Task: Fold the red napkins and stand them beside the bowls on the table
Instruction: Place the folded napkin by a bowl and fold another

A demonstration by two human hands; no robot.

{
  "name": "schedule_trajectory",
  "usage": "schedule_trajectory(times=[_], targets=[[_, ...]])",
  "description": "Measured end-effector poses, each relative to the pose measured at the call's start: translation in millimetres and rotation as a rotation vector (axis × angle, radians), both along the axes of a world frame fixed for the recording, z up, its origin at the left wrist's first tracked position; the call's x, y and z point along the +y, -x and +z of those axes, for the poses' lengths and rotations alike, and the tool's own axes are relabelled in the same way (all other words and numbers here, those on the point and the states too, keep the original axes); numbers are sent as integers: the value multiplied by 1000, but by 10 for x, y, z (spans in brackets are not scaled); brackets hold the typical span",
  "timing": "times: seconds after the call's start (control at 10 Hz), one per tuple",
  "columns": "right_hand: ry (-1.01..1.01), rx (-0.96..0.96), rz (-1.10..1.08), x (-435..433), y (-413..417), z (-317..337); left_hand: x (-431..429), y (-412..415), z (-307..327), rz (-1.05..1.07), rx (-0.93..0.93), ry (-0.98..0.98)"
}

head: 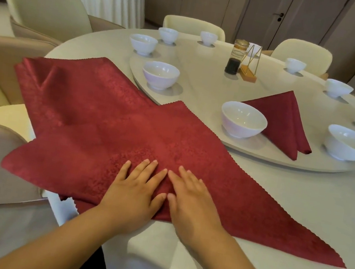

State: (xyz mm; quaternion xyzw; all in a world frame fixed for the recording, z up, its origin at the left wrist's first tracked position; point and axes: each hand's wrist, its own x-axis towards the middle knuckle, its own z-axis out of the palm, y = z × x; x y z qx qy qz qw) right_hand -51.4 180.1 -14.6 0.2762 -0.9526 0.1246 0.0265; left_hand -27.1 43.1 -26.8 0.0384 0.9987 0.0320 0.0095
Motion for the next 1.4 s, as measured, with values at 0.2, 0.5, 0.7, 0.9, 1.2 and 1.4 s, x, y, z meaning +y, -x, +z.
schedule_trajectory(times=[0.2,0.5,0.7,0.9,1.2,1.4], targets=[[-182,-71,57,-4,32,-122,-189,36,-32,-61,116,24],[-142,88,-35,-45,22,-255,-1236,41,-19,313,84,-76],[-179,49,-39,-63,41,-255,-1594,-48,-112,561,358,-513],[-232,17,-16,-41,21,-226,-1801,-373,-194,797,188,-1090],[-179,1,-22,-31,10,-273,-2128,-724,-209,715,-107,-1299],[-50,0,36,-31,50,-179,-2395,-924,-145,721,-88,-1575]])
